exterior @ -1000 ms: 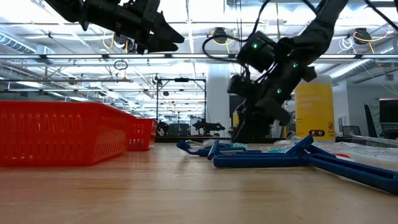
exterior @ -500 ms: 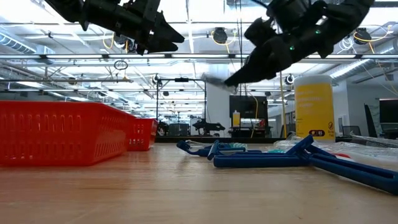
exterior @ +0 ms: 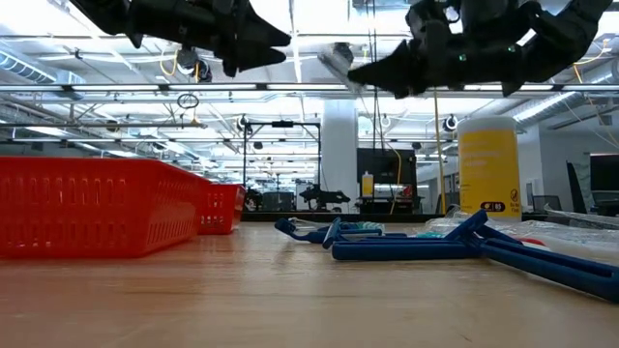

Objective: Pick & Place Travel size toiletries
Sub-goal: Put the silver nail cutter into the top right red basket

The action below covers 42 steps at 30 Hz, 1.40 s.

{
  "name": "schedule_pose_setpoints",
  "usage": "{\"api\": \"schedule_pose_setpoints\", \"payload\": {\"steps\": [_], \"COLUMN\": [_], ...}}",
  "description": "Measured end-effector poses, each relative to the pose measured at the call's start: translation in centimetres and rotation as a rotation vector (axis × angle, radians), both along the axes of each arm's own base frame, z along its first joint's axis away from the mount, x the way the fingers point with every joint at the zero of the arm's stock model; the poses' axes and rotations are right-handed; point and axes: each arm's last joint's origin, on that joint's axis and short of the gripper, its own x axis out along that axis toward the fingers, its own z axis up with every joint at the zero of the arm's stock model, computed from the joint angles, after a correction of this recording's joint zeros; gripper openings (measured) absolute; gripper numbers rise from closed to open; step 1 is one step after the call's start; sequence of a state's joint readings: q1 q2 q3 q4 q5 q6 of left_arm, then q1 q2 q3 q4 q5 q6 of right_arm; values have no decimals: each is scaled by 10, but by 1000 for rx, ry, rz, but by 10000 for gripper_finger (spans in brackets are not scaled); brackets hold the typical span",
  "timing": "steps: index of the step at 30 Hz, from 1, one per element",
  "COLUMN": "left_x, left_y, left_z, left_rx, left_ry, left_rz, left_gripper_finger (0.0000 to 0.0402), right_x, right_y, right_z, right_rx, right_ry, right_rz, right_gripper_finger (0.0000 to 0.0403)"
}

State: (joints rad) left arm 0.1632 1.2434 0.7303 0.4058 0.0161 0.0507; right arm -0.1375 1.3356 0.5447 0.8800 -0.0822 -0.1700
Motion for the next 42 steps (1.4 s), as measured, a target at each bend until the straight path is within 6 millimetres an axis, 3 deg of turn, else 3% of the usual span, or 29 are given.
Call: {"api": "schedule_pose_setpoints", "payload": {"steps": [7, 19, 31, 42], "left_x": [6, 47, 94, 96], "left_y": [-12, -13, -13, -13], "left_z": [7, -21, -25, -24], "left_rx": [85, 91, 40, 69], "left_ry": [-97, -359, -333, -306], "left_rz": [-58, -75, -188, -188], "left_gripper_finger": [241, 241, 241, 241], "right_x": [-2, -2, -2, -1], "right_y": [1, 4, 4, 4], "right_z": [17, 19, 18, 17], "right_rx": [-24, -27, -33, -31], "right_ry": [-171, -191, -184, -169], "right_rz": [4, 62, 59, 59], "right_gripper_finger": [0, 0, 0, 0]}}
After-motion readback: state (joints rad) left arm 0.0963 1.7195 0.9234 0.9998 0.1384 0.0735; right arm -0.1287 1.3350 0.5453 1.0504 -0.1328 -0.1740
